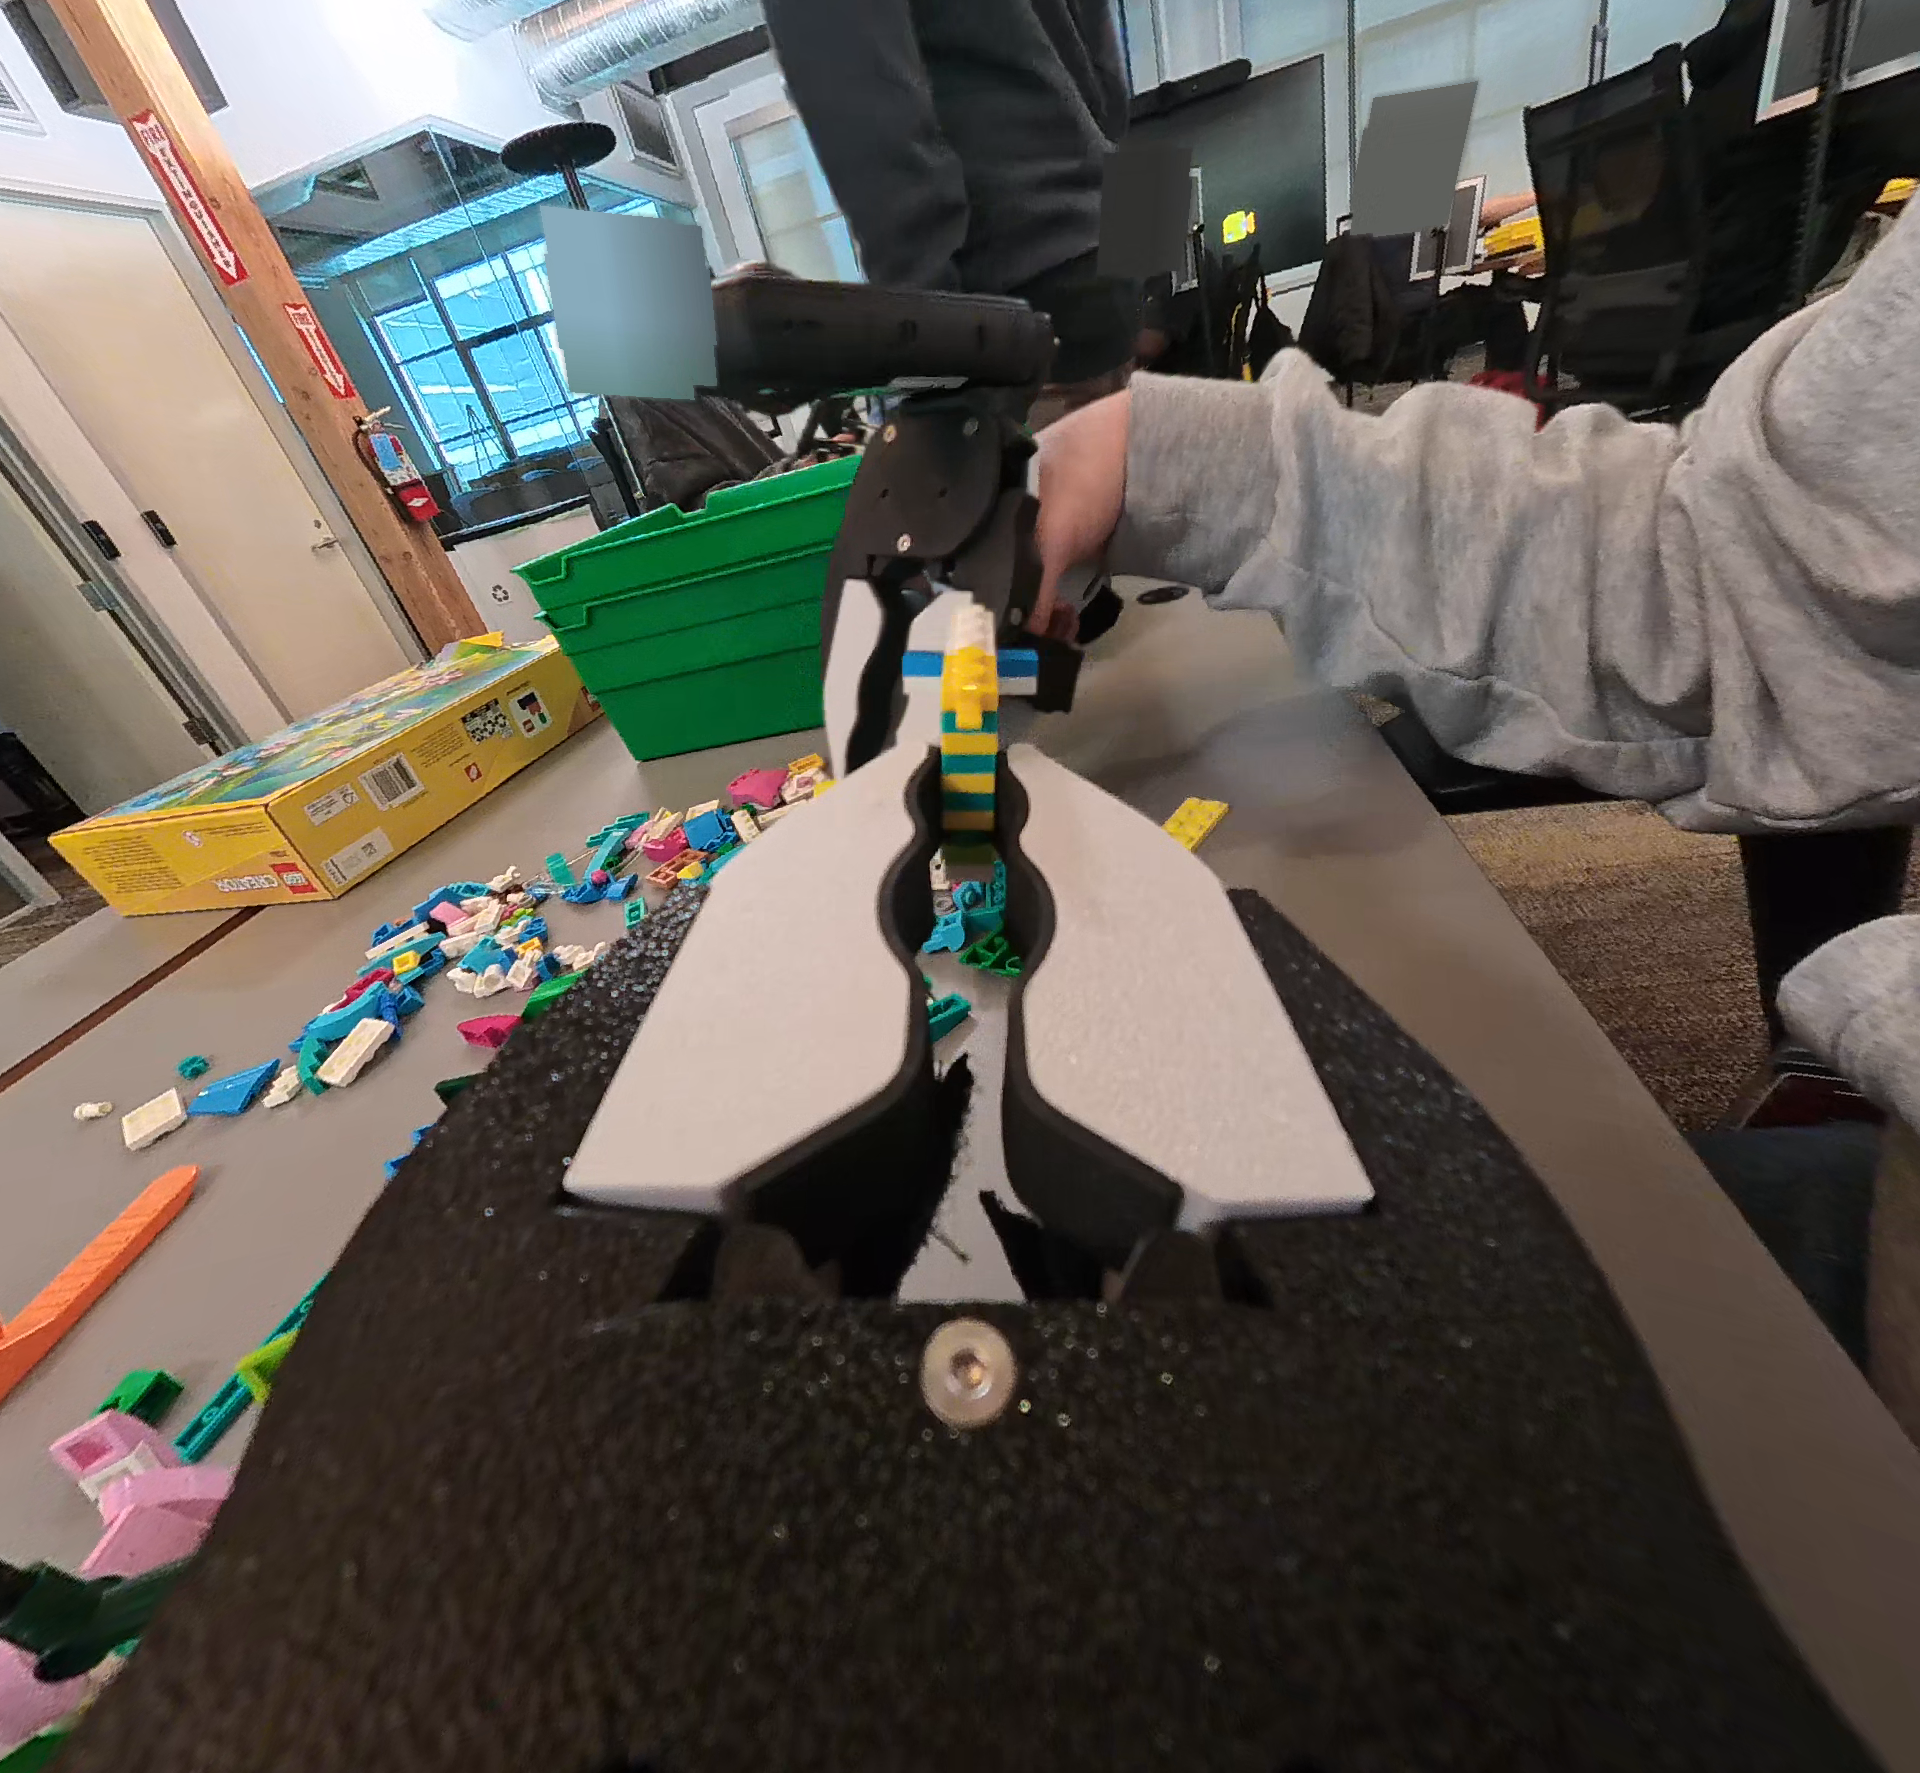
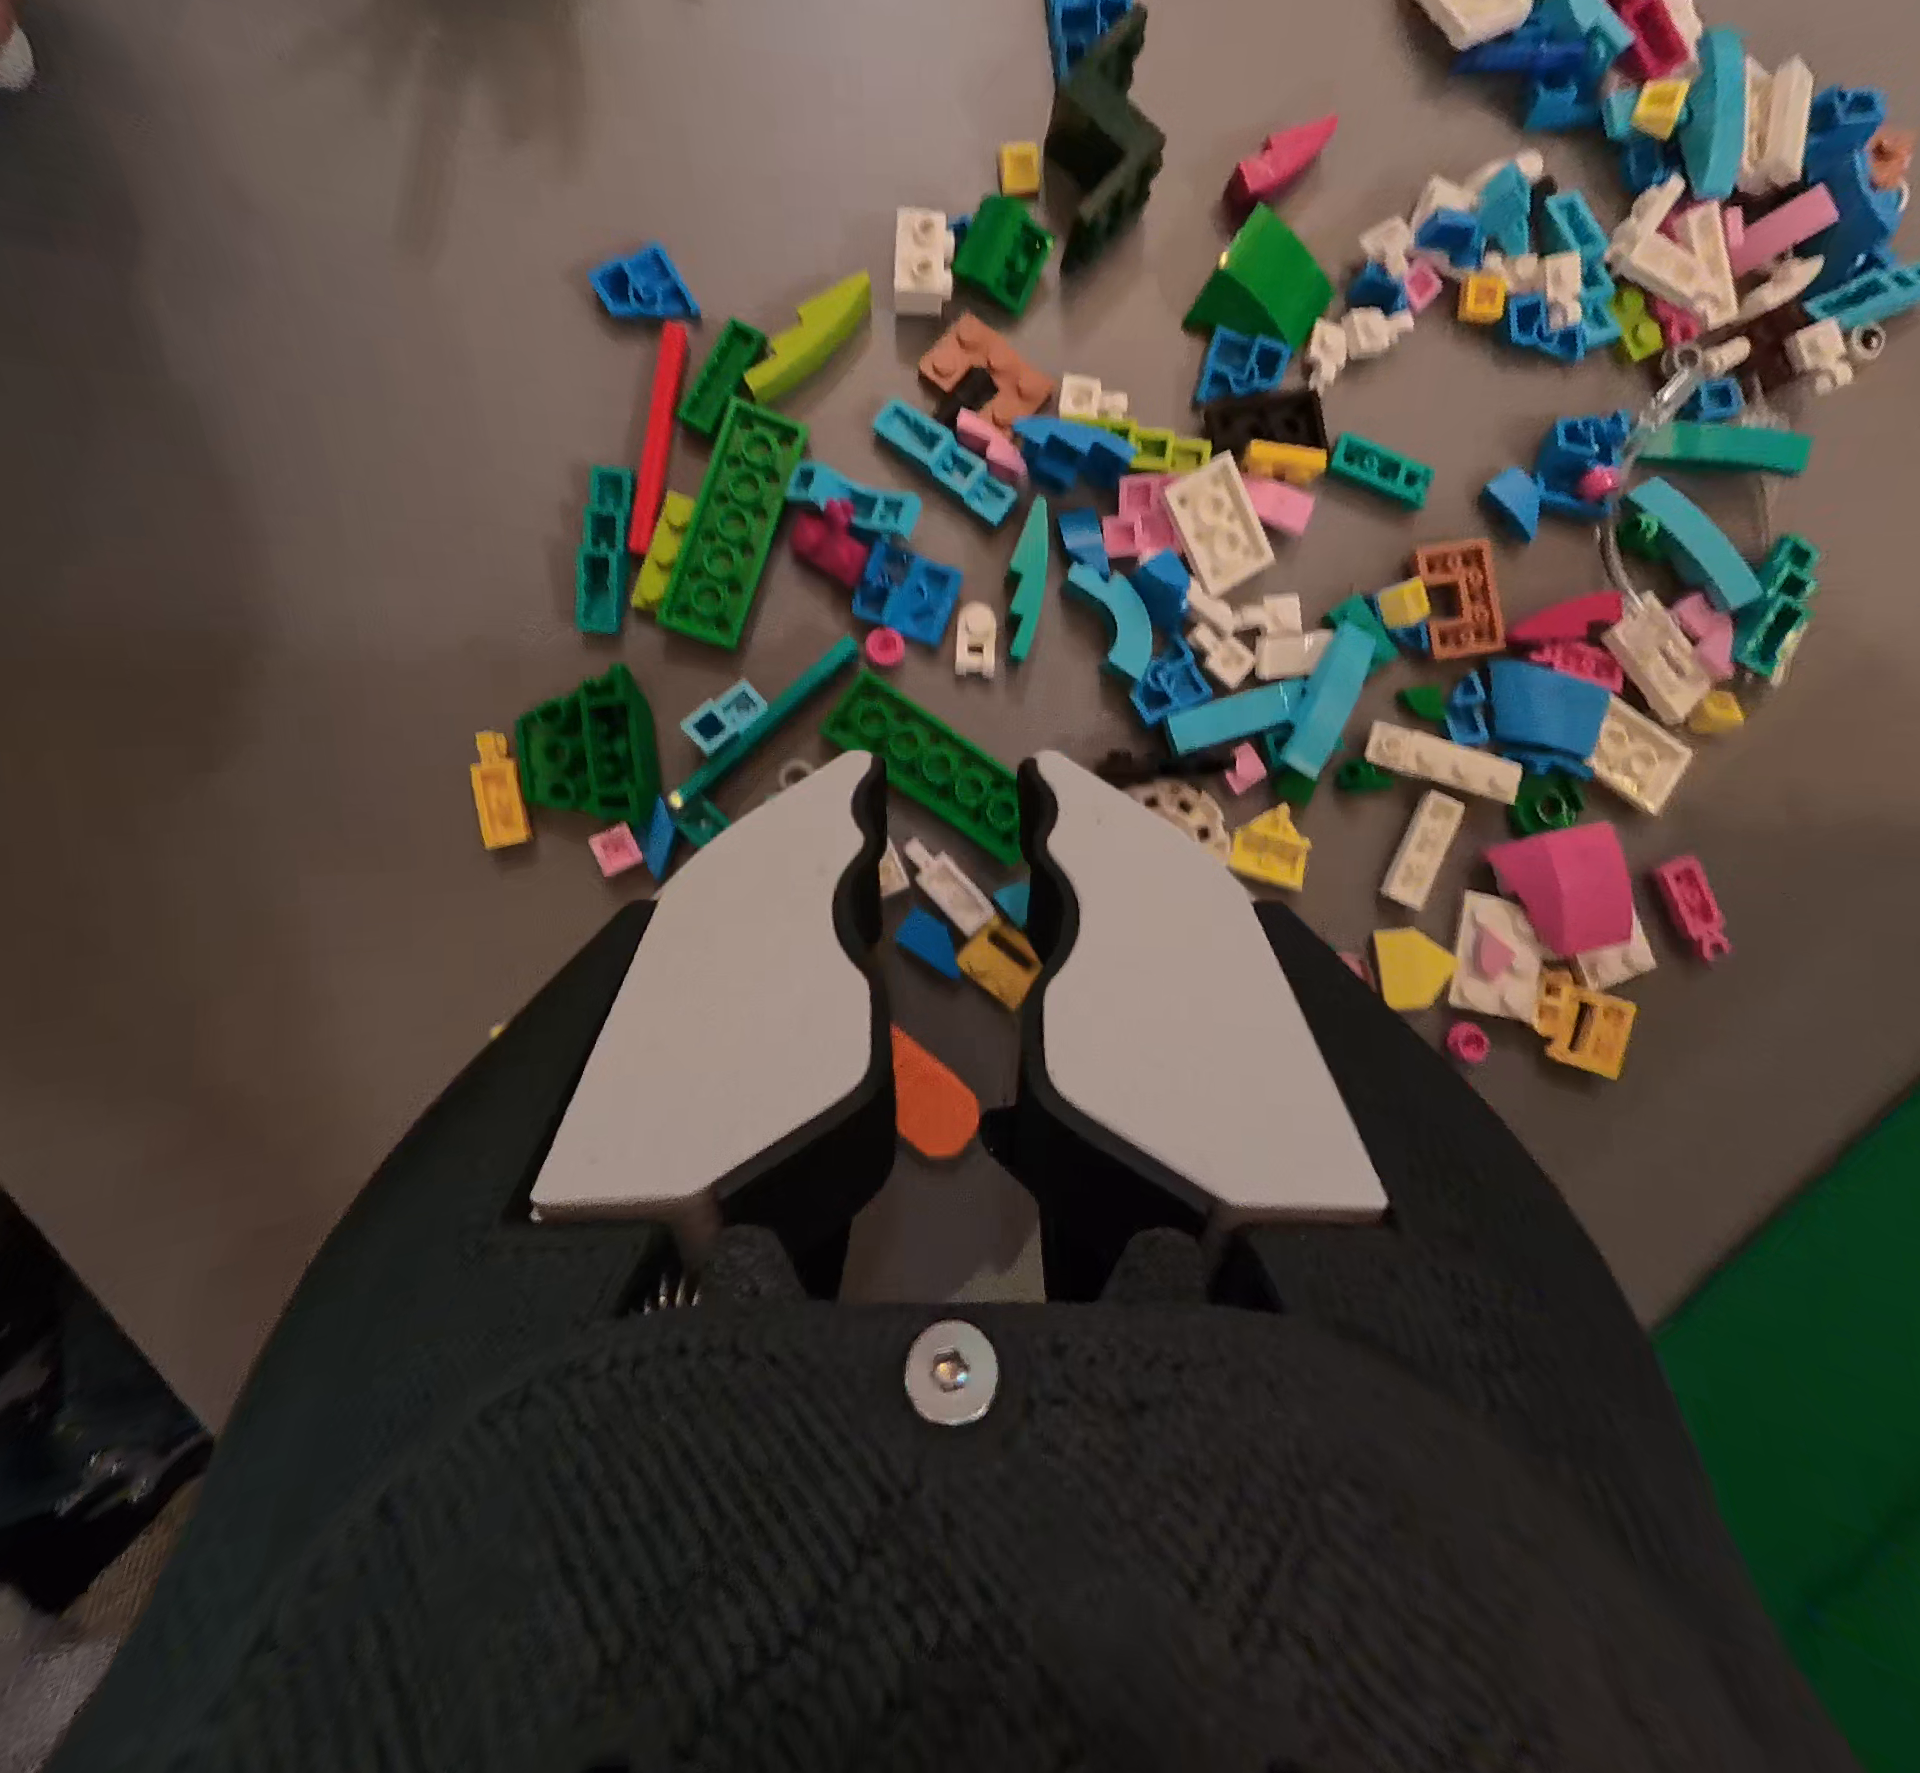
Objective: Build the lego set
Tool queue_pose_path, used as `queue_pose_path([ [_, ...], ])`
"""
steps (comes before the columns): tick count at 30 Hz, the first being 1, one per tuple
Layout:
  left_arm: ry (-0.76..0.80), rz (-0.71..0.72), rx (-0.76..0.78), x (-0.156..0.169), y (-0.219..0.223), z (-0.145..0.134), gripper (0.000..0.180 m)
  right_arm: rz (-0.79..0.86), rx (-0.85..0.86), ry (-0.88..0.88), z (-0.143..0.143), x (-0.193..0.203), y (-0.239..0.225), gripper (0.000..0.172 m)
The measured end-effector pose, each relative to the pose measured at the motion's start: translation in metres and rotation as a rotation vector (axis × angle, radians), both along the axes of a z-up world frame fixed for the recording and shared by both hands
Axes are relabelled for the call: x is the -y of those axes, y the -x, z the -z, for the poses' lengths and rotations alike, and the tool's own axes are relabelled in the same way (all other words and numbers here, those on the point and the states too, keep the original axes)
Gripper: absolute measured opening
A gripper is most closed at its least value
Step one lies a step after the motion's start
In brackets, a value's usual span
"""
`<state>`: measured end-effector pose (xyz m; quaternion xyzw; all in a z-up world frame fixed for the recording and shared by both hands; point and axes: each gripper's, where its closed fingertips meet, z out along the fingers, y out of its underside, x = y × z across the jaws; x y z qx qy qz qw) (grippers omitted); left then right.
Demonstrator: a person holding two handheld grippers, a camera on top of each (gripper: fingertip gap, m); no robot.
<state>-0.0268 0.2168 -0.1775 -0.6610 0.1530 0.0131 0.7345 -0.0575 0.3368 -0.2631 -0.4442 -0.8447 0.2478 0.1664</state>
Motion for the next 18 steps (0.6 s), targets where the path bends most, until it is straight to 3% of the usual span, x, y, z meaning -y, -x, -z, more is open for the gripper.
queue_pose_path([
  [10,-0.003,0.0,0.016,0.0,0.001,-0.001,0.008,-0.088,0.14,0.024,0.002,-0.003,-0.046,0.027],
  [18,-0.004,0.0,0.018,0.0,0.001,-0.001,0.008,-0.217,0.178,0.006,0.011,0.016,-0.052,0.023],
])
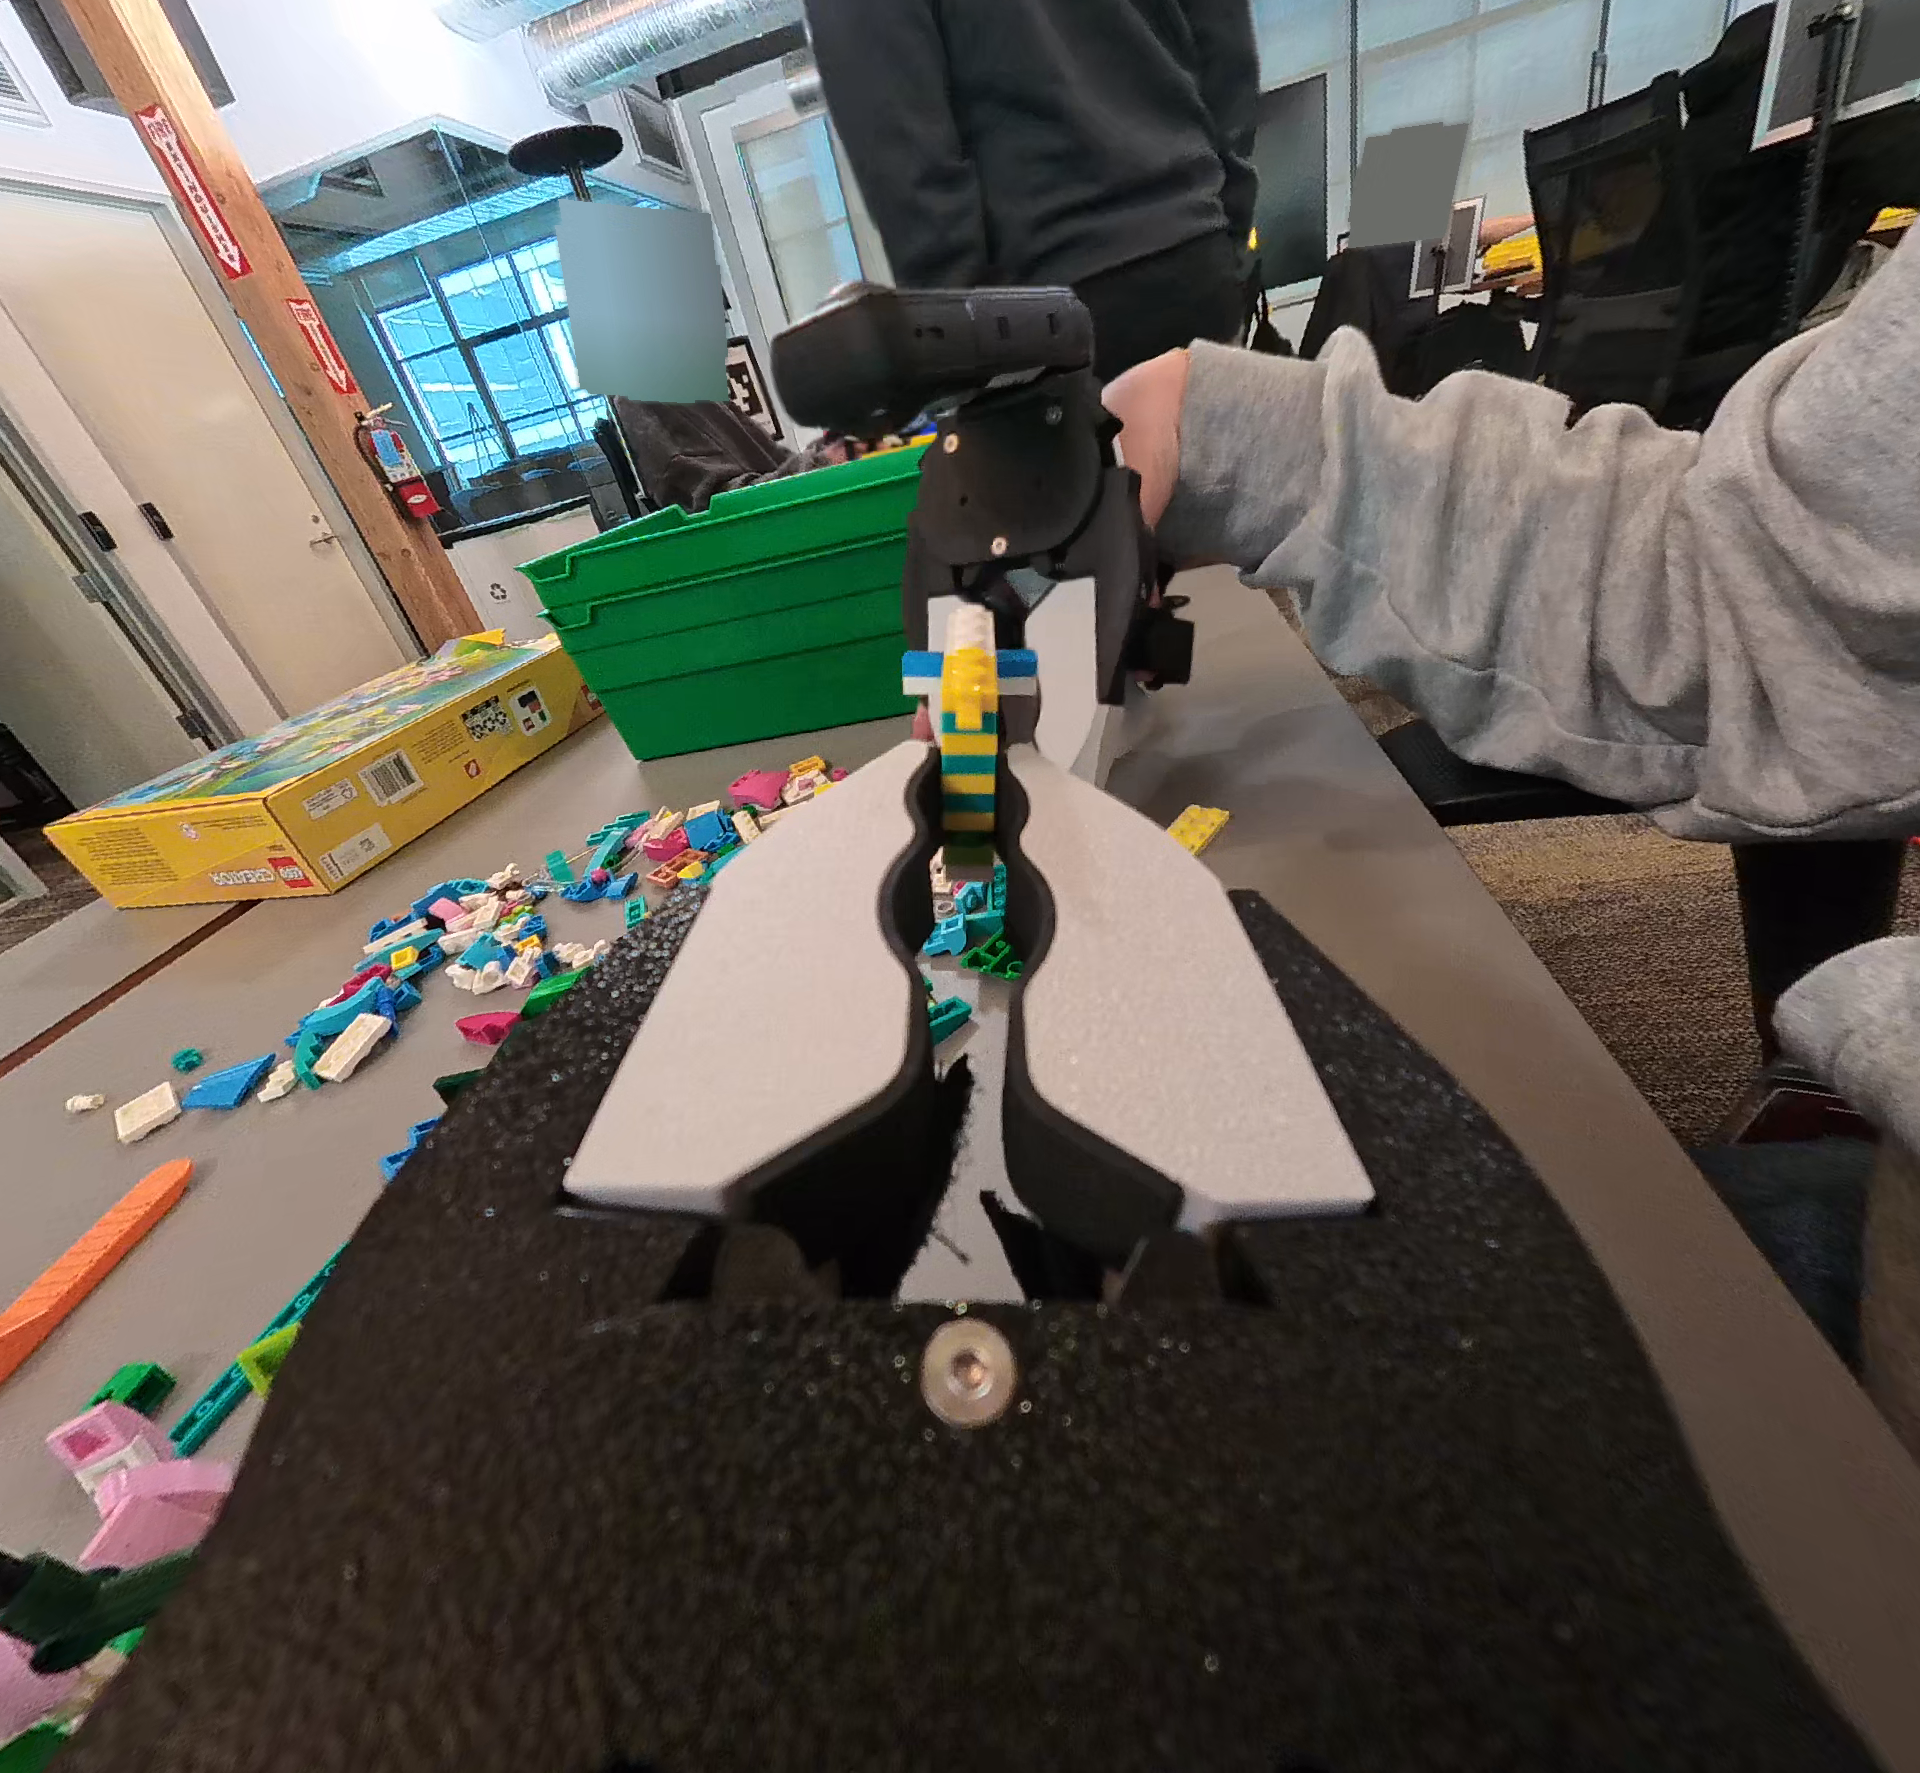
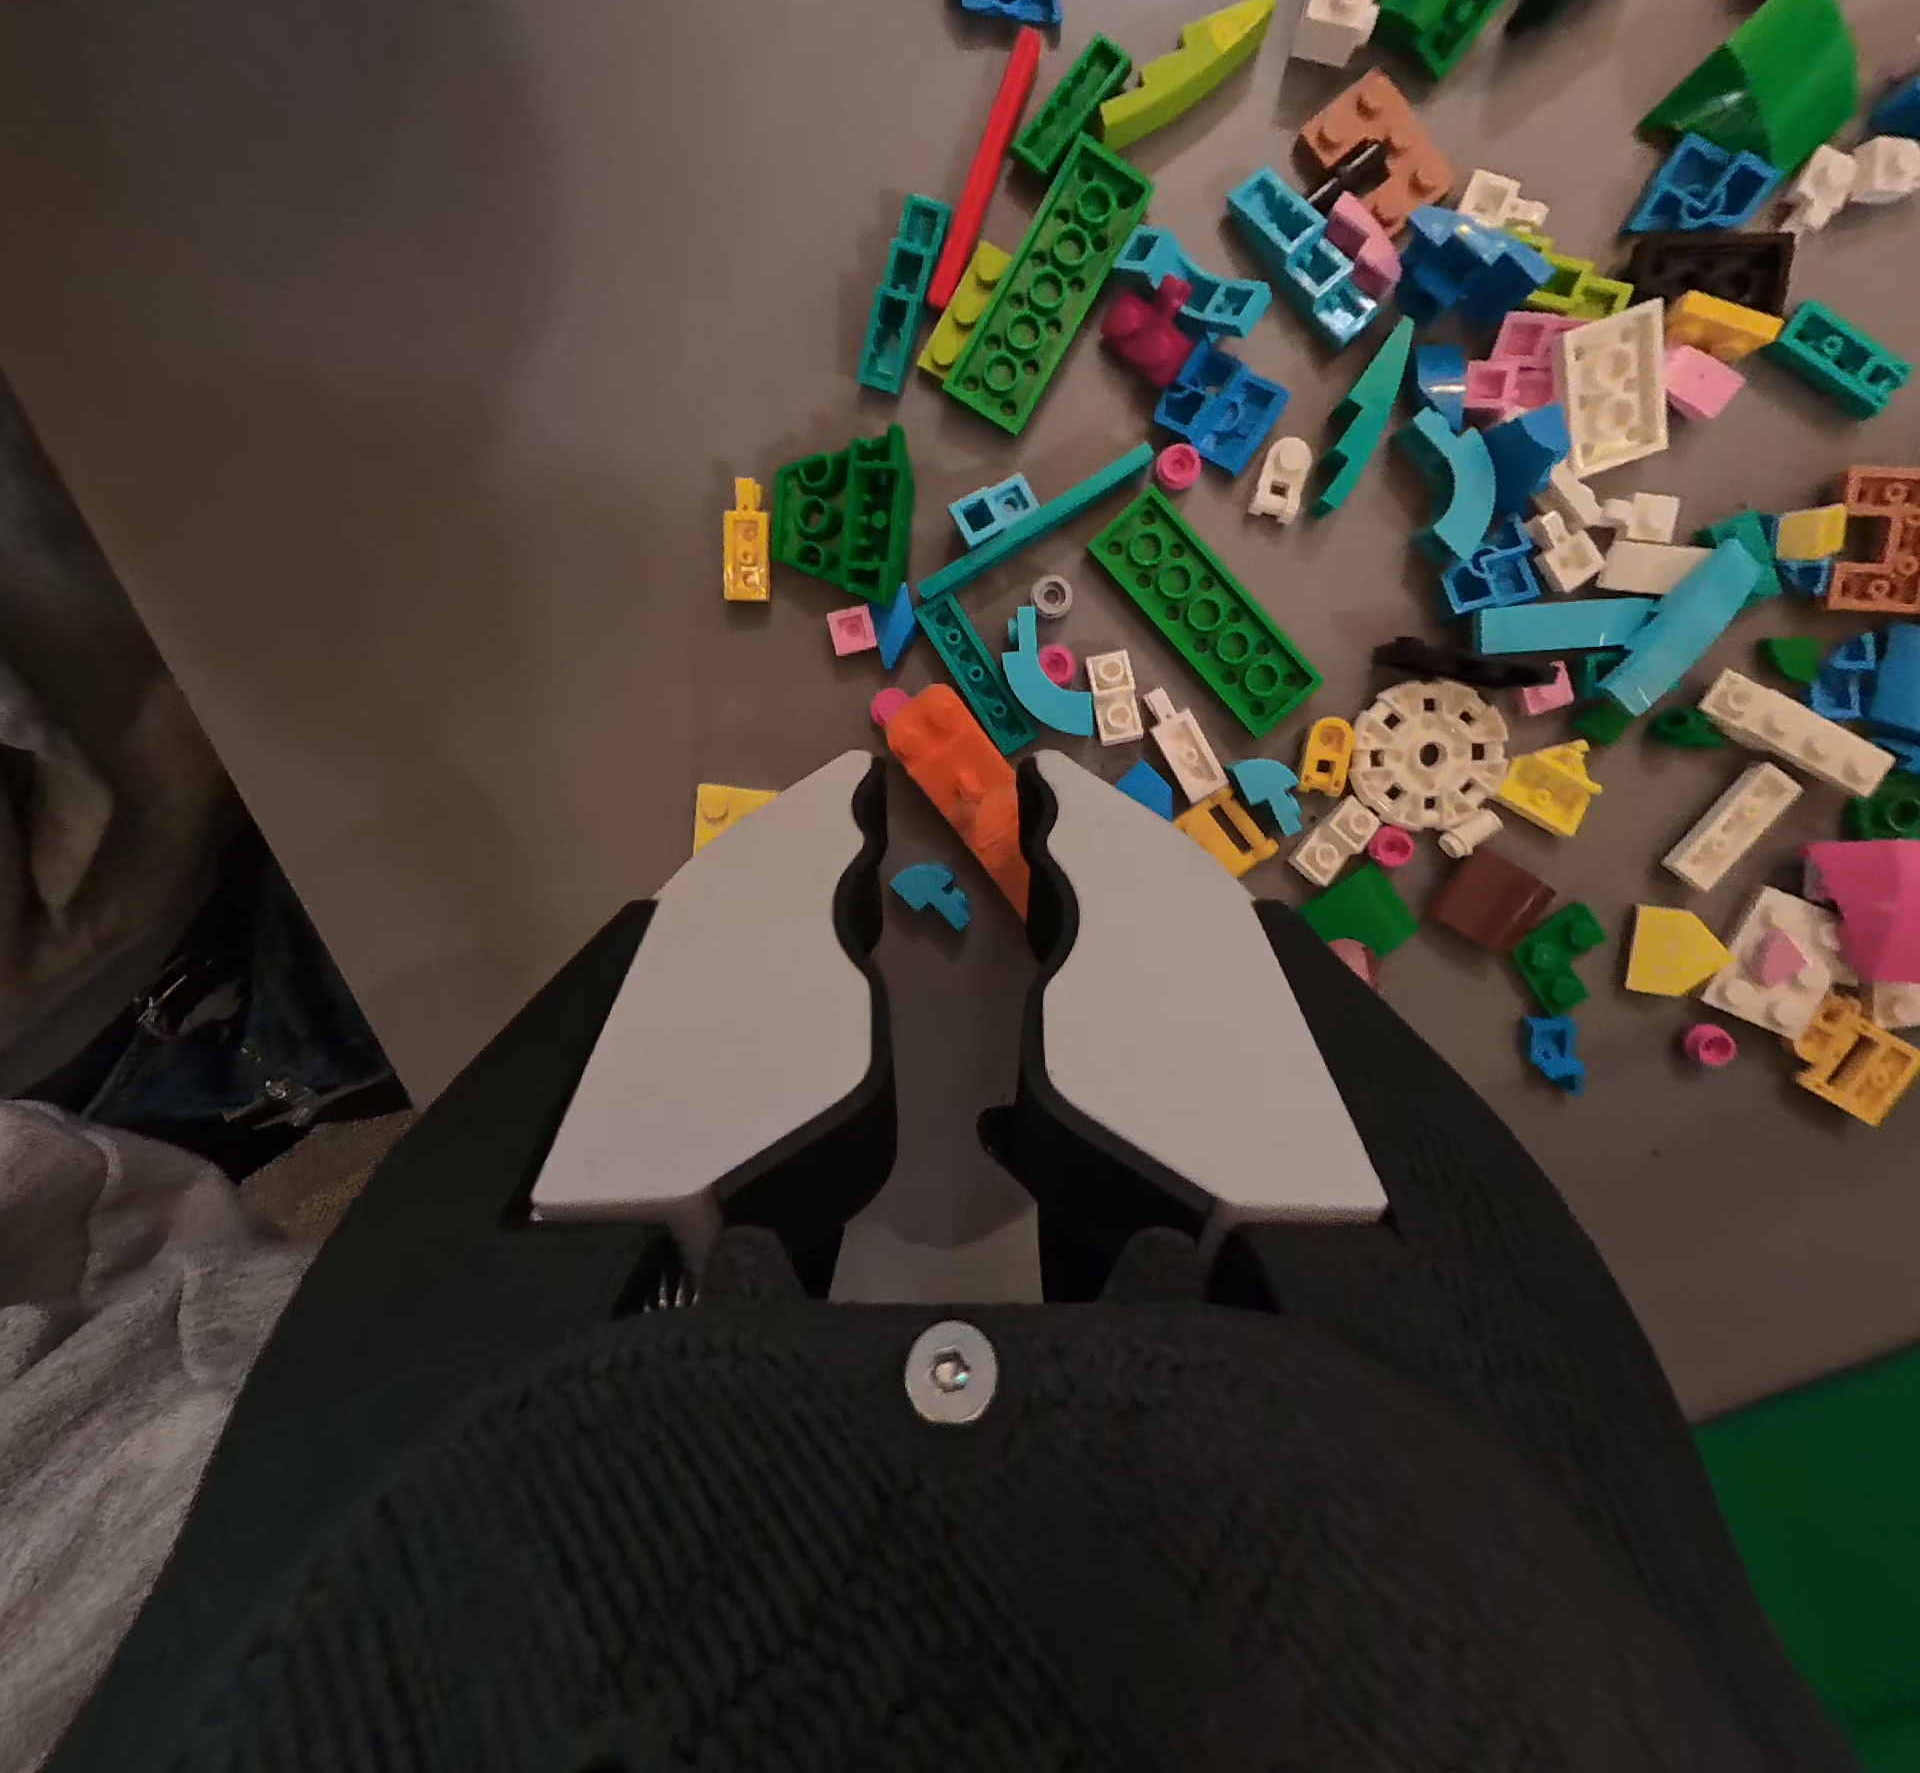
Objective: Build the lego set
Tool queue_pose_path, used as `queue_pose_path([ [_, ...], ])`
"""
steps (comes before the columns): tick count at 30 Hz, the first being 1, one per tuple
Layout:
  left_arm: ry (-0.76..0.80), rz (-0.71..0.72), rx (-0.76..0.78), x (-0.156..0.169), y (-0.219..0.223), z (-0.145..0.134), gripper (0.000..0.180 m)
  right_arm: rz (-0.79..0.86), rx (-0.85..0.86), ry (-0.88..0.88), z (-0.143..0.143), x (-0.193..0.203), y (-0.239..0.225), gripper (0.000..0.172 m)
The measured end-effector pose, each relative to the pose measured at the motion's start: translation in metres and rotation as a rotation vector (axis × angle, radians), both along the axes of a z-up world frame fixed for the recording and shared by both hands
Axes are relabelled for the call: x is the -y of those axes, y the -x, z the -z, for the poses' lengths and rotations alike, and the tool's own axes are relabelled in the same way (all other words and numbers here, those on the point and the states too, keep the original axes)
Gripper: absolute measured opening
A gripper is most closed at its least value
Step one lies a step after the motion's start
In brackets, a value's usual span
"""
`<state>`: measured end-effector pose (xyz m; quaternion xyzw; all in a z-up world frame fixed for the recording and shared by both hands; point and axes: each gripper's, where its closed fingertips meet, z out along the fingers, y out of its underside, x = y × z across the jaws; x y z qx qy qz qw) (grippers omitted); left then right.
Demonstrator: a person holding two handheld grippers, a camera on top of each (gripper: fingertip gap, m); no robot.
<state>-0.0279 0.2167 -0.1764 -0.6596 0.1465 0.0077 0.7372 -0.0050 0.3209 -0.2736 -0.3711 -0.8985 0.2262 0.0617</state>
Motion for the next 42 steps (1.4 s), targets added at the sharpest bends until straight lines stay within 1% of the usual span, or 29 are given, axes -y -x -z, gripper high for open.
queue_pose_path([
  [4,0.0,0.0,0.0,0.0,0.0,0.0,0.008,-0.007,0.005,-0.006,0.002,0.003,0.002,0.011],
  [10,0.0,0.0,-0.002,0.0,0.0,0.0,0.008,0.021,-0.012,-0.026,0.0,-0.006,0.003,0.002],
  [18,0.001,0.001,-0.002,0.0,0.0,0.0,0.008,0.105,-0.014,-0.042,-0.002,-0.027,-0.001,0.0],
  [21,0.001,0.001,-0.002,-0.001,0.0,0.0,0.008,0.115,-0.024,-0.043,-0.003,-0.03,0.0,0.003],
  [23,0.001,0.001,-0.003,-0.001,0.001,0.0,0.008,0.097,-0.042,-0.014,-0.006,-0.023,0.004,0.017],
  [25,0.002,0.001,-0.003,-0.001,0.001,0.0,0.008,0.068,-0.06,0.003,-0.007,-0.016,0.007,0.025],
  [27,0.001,0.001,-0.002,-0.001,0.001,0.0,0.008,0.047,-0.053,-0.002,-0.003,-0.011,0.009,0.025],
  [32,0.001,0.001,-0.004,-0.001,0.001,0.0,0.008,0.045,-0.026,-0.032,0.004,-0.013,0.008,0.018],
  [40,0.002,0.002,-0.005,-0.001,0.001,0.0,0.008,0.079,0.005,-0.06,0.004,-0.024,0.0,0.018],
  [42,0.001,0.001,-0.005,-0.001,0.001,0.0,0.008,0.079,-0.004,-0.061,0.003,-0.023,0.002,0.022],
])
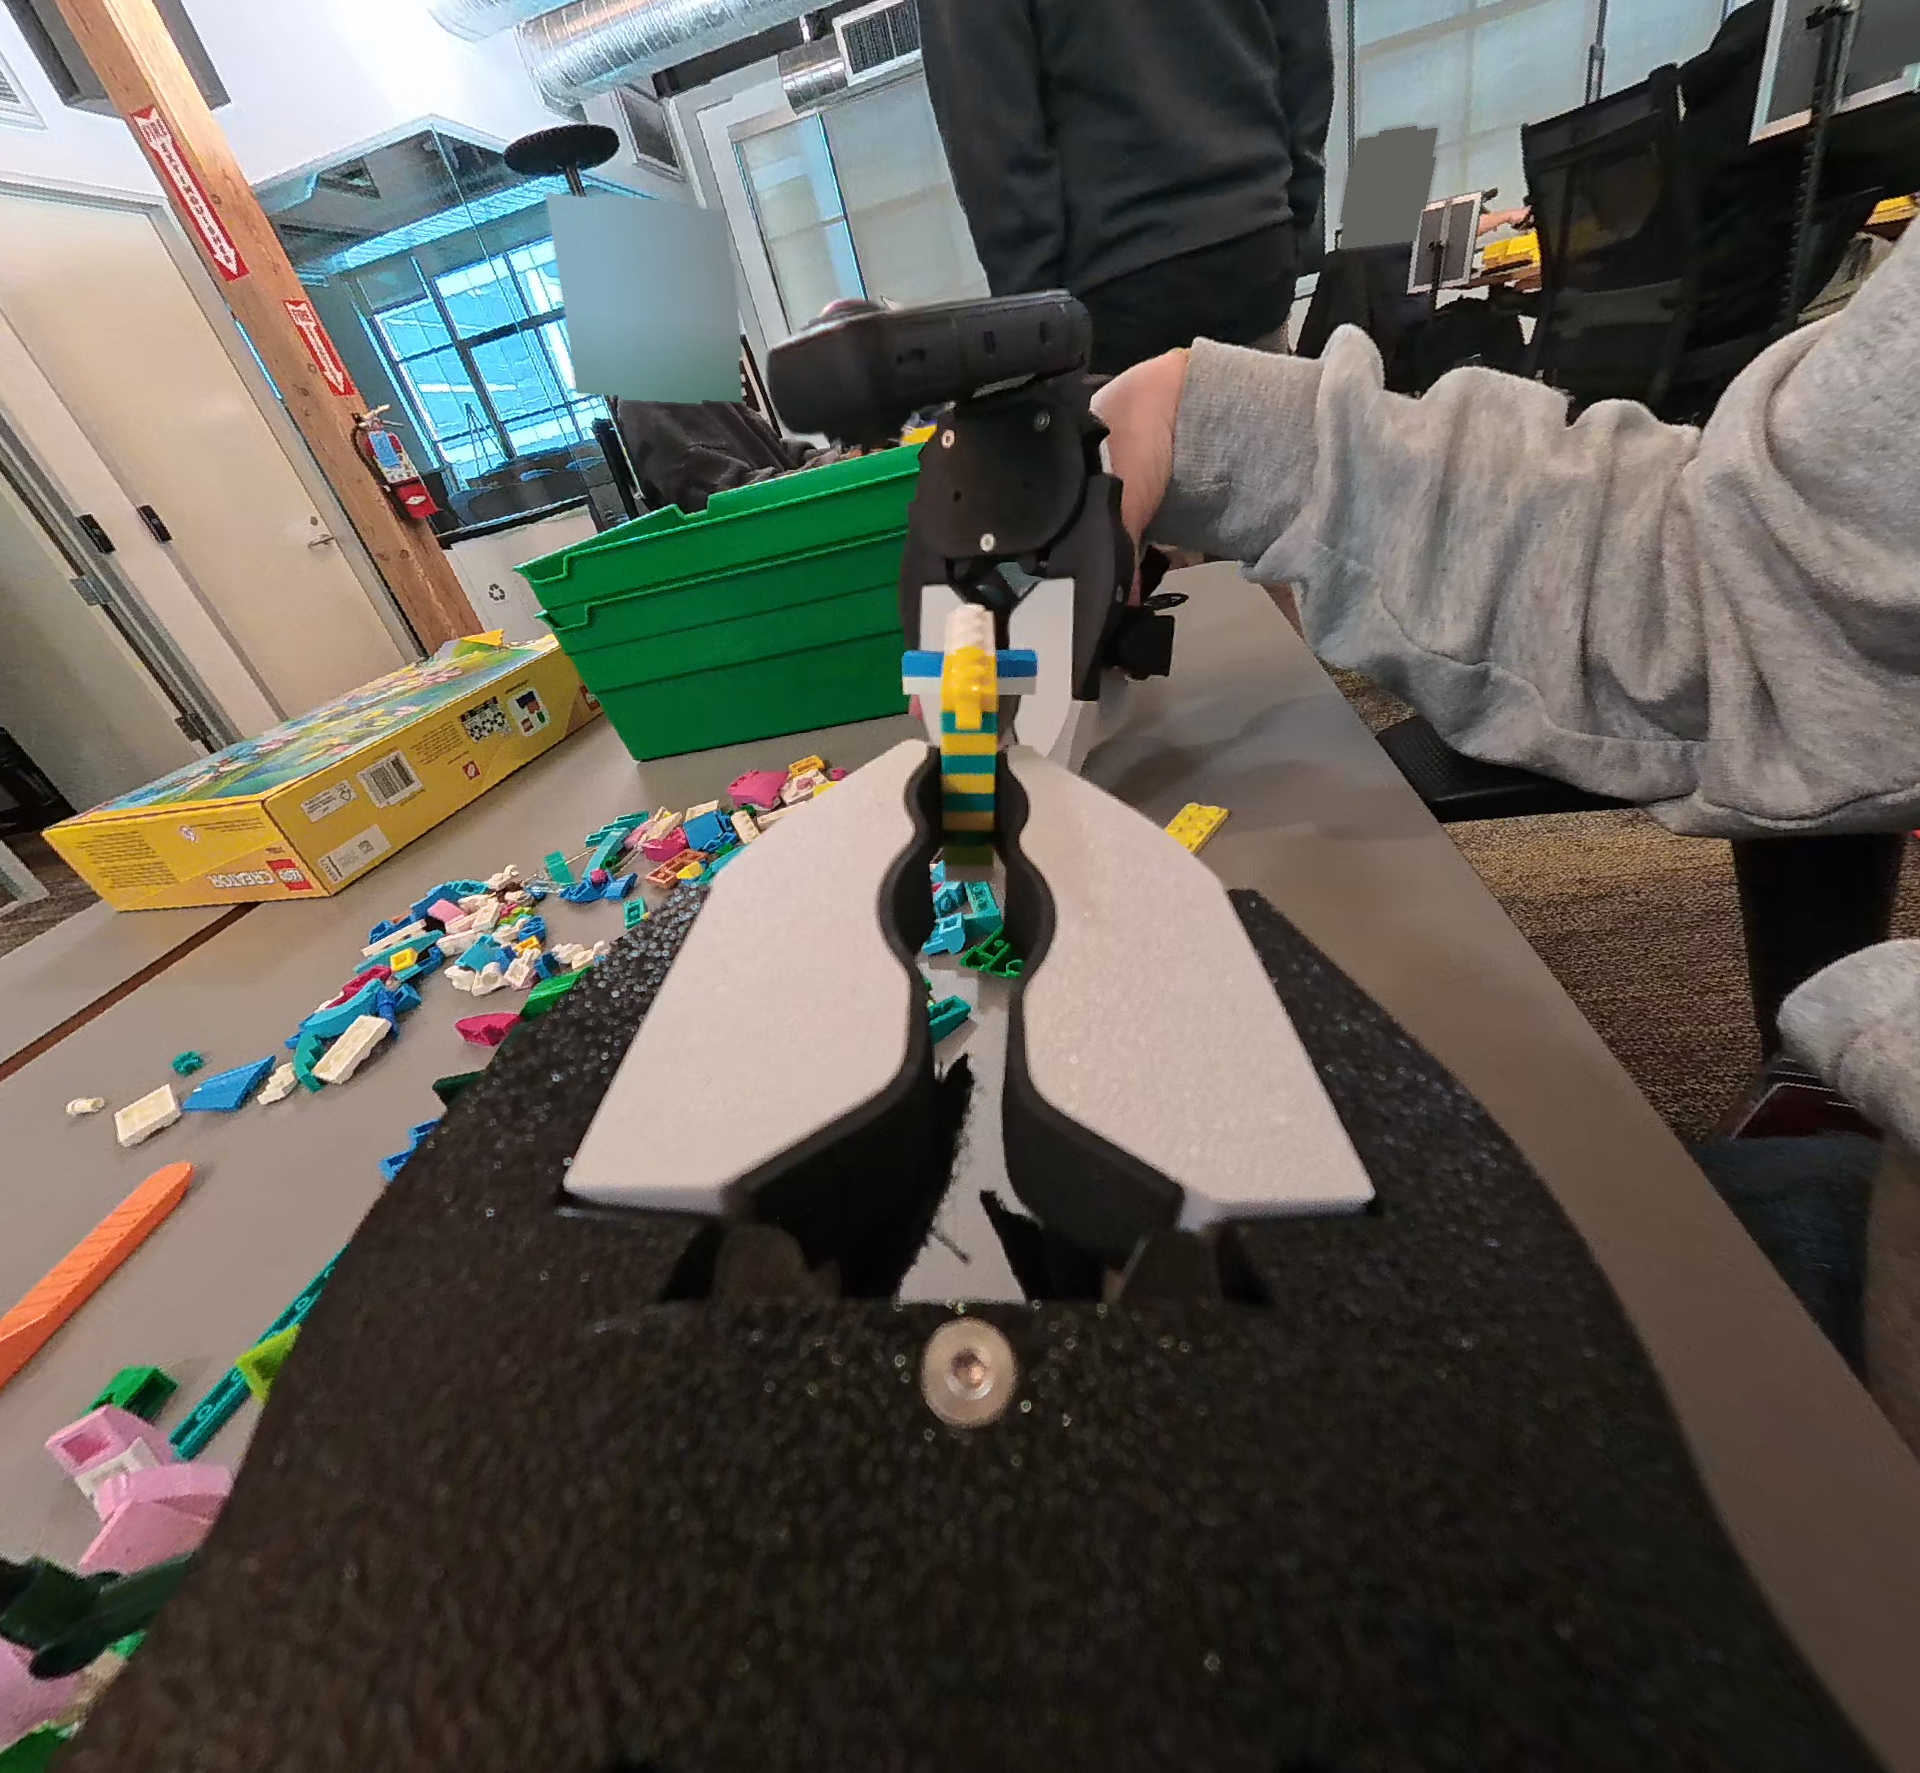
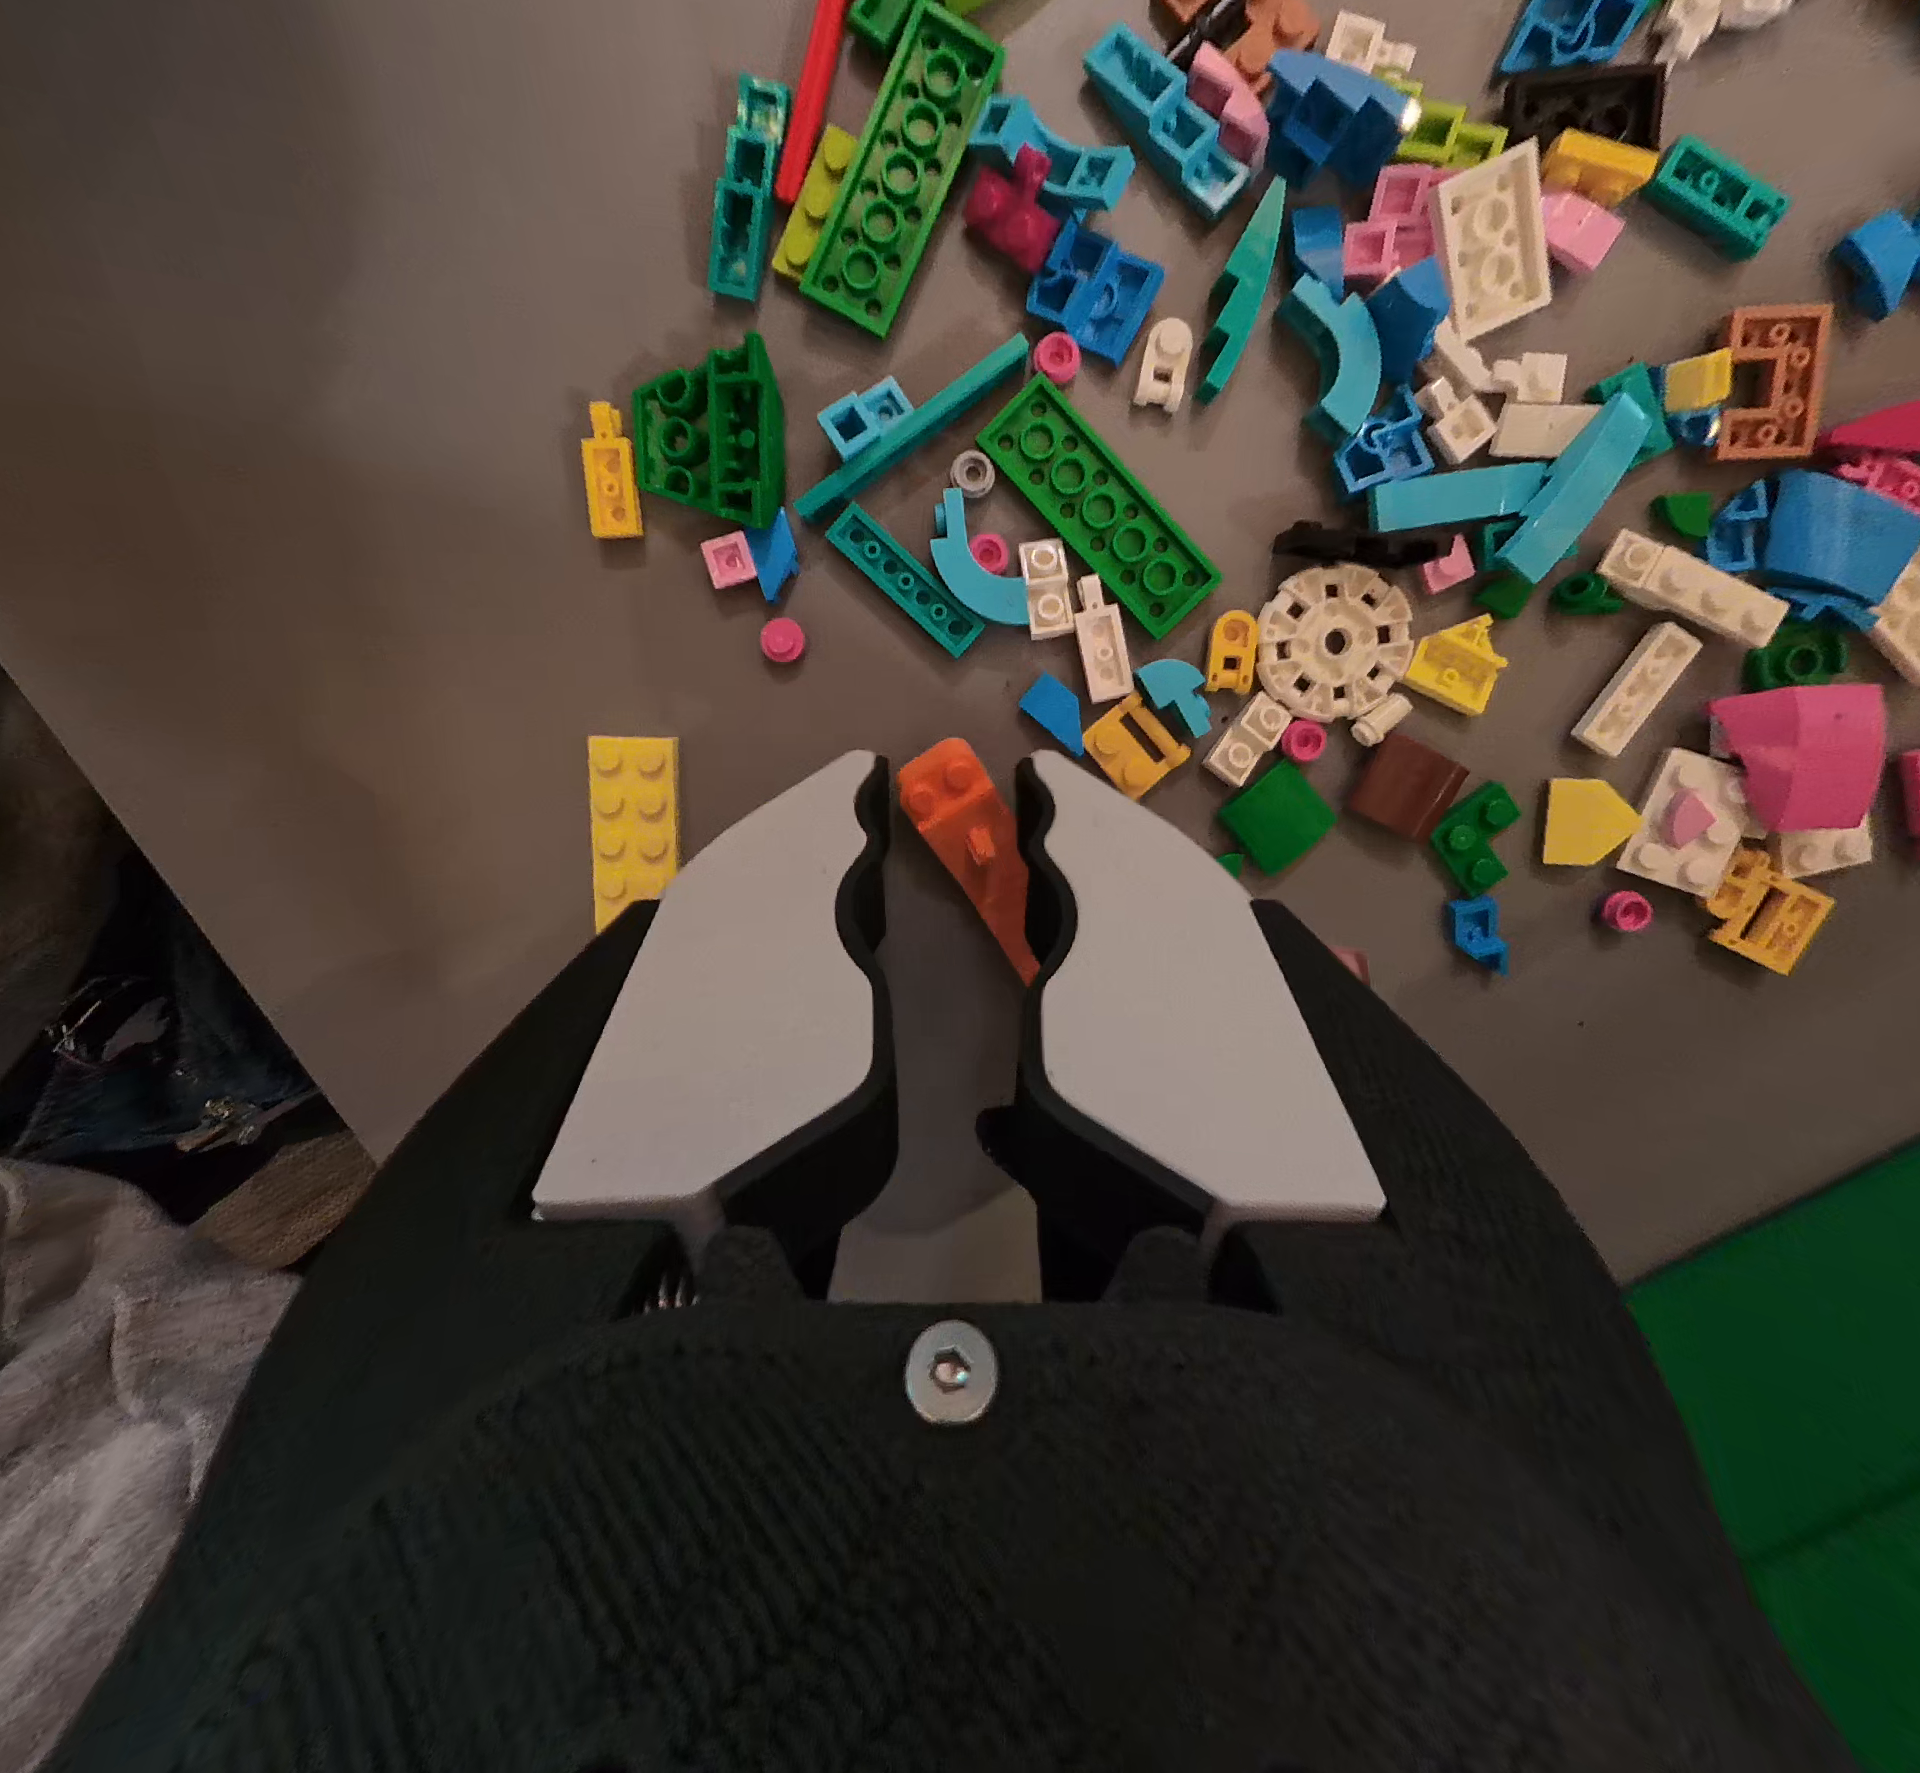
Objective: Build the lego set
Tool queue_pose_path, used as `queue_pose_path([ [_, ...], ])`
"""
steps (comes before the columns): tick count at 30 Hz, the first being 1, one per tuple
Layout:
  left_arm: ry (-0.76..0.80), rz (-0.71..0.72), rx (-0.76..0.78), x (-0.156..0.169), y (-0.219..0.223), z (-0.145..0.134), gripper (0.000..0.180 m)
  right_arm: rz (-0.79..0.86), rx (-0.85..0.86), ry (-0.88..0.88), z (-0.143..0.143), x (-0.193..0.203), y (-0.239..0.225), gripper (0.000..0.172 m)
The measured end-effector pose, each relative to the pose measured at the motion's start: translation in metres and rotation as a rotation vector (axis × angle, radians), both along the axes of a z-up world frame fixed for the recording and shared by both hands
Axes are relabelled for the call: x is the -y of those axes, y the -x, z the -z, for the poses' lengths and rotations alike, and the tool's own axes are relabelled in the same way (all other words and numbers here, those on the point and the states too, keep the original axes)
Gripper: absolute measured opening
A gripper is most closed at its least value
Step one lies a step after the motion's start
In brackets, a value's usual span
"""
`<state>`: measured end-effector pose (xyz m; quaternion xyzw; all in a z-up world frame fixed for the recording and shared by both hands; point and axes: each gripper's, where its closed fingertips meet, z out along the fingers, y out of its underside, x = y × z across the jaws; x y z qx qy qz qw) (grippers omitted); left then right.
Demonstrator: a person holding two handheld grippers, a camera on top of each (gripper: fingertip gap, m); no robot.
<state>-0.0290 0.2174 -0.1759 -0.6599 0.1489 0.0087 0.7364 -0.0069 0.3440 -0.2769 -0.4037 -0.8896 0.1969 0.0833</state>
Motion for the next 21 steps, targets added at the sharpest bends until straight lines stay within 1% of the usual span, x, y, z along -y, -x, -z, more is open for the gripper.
queue_pose_path([
  [3,0.001,0.0,0.001,0.0,0.0,0.0,0.008,-0.024,-0.072,0.017,-0.007,0.007,0.011,0.027],
  [7,0.0,0.0,0.0,0.0,0.0,0.0,0.008,-0.079,-0.144,0.029,-0.01,0.02,0.022,0.027],
  [12,0.0,0.0,-0.002,0.001,-0.001,0.0,0.008,-0.09,-0.125,0.012,0.0,0.023,0.026,0.023],
  [16,0.0,0.0,-0.001,0.001,-0.001,0.0,0.008,-0.093,-0.119,0.016,0.0,0.024,0.025,0.016],
  [21,0.001,0.0,-0.002,0.001,-0.003,0.001,0.008,-0.104,-0.092,0.026,0.0,0.028,0.02,0.014],
])
